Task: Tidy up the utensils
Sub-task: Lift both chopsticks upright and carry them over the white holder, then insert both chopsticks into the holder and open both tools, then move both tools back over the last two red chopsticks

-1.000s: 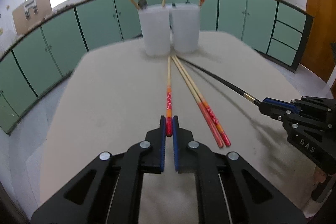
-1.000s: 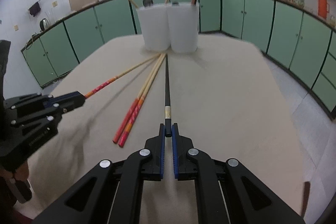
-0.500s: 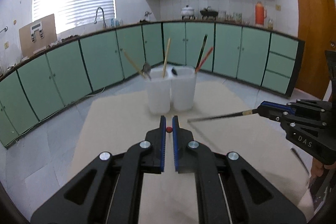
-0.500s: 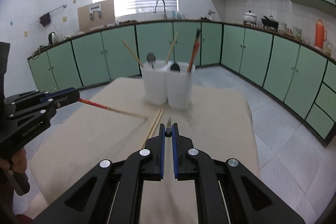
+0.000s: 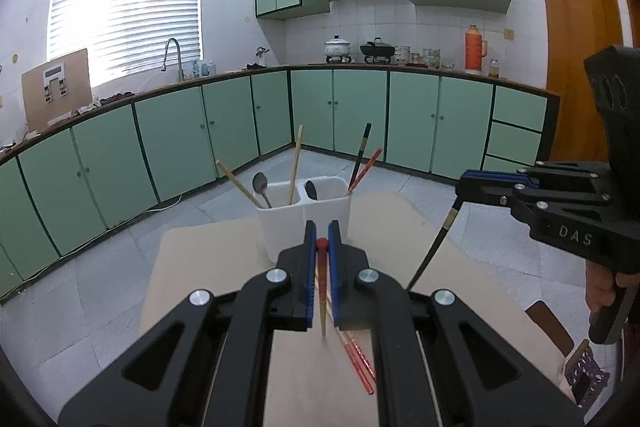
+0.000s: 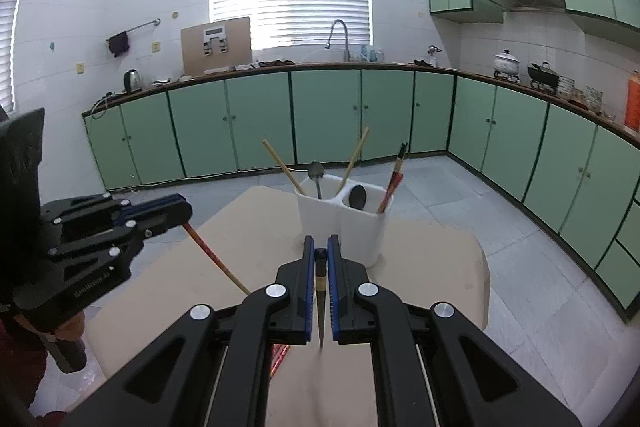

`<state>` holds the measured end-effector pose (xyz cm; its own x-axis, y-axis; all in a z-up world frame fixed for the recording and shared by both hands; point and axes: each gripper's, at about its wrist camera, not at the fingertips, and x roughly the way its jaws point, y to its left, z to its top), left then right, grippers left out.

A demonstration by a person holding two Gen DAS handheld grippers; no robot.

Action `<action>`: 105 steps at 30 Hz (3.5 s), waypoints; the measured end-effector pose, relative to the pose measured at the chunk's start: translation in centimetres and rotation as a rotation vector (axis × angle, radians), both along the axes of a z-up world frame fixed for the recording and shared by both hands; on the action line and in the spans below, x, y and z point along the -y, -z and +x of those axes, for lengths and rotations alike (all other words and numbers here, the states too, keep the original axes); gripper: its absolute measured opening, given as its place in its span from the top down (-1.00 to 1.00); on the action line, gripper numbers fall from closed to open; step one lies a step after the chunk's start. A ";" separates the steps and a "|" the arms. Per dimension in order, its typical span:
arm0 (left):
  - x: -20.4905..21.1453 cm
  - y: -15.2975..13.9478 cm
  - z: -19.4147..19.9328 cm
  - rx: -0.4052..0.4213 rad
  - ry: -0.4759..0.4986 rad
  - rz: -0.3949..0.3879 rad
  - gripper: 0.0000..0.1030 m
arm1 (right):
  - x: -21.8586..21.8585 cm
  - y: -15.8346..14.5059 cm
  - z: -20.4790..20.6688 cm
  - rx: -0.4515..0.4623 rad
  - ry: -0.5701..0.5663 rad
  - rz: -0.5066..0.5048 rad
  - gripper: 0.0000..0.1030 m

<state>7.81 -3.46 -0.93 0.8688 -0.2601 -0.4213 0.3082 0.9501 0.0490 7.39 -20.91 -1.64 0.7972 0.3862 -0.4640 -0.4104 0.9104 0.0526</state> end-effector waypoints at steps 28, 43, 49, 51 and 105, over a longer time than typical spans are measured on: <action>-0.4 -11.0 9.0 0.215 -0.011 -0.065 0.90 | -0.7 -12.6 10.5 0.184 -0.015 0.070 0.88; 0.7 -6.1 20.0 0.098 -0.045 -0.065 0.90 | -1.4 -6.4 20.6 0.144 0.069 0.034 0.88; 0.5 -2.8 22.3 0.033 -0.057 -0.043 0.90 | -0.4 -3.3 21.9 0.078 0.080 0.056 0.88; 0.4 -2.1 22.7 0.017 -0.060 -0.039 0.90 | -0.4 -2.5 22.1 0.059 0.080 0.048 0.88; -5.5 14.7 1.8 -0.194 -0.214 0.014 -0.79 | 0.0 15.4 0.4 -0.178 0.205 0.088 -0.87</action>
<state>9.59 2.01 -15.67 0.8064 -0.0722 -0.5869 0.1053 0.9942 0.0224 7.78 -20.86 -17.00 0.7719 0.2701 -0.5755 -0.1952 0.9622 0.1899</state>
